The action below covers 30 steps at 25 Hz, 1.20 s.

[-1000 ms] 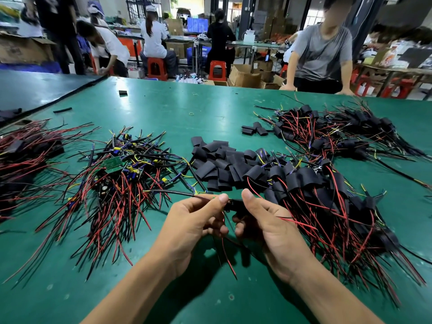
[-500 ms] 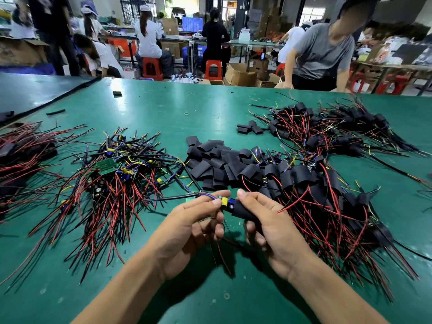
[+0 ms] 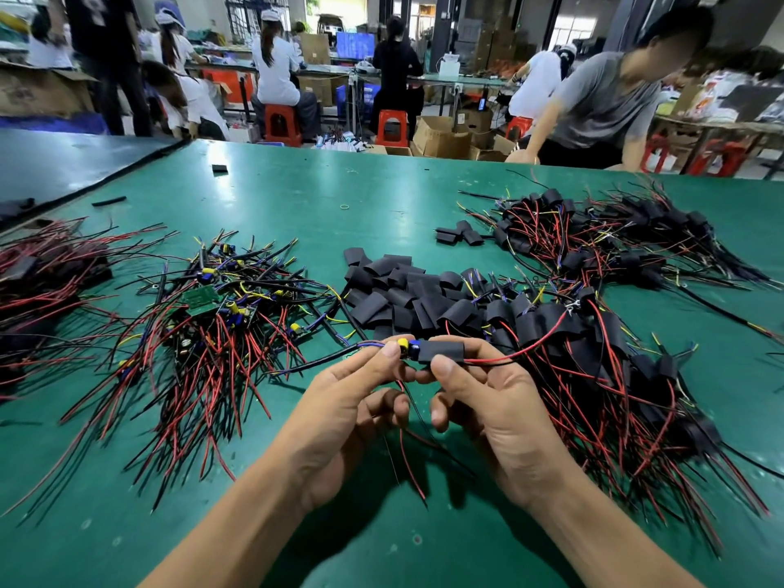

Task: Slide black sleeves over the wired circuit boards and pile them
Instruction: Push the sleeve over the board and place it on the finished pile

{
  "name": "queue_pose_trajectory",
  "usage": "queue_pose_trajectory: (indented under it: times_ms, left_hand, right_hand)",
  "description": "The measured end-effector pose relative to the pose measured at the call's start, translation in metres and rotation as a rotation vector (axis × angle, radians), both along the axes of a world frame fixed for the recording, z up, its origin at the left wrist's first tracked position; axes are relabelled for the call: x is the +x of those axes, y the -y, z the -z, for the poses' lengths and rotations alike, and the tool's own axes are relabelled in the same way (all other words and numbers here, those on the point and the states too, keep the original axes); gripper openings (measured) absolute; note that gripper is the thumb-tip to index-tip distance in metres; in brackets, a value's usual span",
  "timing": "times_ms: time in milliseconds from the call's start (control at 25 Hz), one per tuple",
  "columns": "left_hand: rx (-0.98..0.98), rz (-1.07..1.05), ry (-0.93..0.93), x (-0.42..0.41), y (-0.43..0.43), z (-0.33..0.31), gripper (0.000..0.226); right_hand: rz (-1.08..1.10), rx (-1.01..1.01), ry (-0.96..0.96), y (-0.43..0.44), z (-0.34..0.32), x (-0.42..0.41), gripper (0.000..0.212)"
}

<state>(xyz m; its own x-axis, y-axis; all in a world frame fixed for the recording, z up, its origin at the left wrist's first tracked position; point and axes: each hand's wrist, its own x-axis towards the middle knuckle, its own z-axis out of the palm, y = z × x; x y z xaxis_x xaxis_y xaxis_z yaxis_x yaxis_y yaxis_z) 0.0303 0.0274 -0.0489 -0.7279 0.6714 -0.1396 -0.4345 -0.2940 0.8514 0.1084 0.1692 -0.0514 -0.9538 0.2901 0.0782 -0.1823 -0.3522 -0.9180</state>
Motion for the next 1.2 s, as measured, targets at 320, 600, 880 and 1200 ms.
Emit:
queue_pose_trajectory:
  times_ms: [320,600,880,1200]
  left_hand:
    - [0.042,-0.045,-0.011,0.005,-0.002,-0.001,0.032]
    - [-0.041,-0.148,-0.184,0.010,-0.005,0.001,0.033]
    - [-0.024,-0.117,-0.084,0.010,-0.004,0.002,0.035]
    - [-0.028,-0.117,0.030,0.007,-0.001,-0.005,0.032]
  right_hand:
    - [0.045,-0.254,-0.007,0.016,0.000,-0.002,0.031]
    - [0.042,-0.256,-0.025,0.024,-0.002,-0.002,0.018]
    - [-0.016,-0.219,-0.023,0.023,0.000,0.000,0.030]
    - [-0.073,-0.188,0.048,0.018,0.001,0.000,0.038]
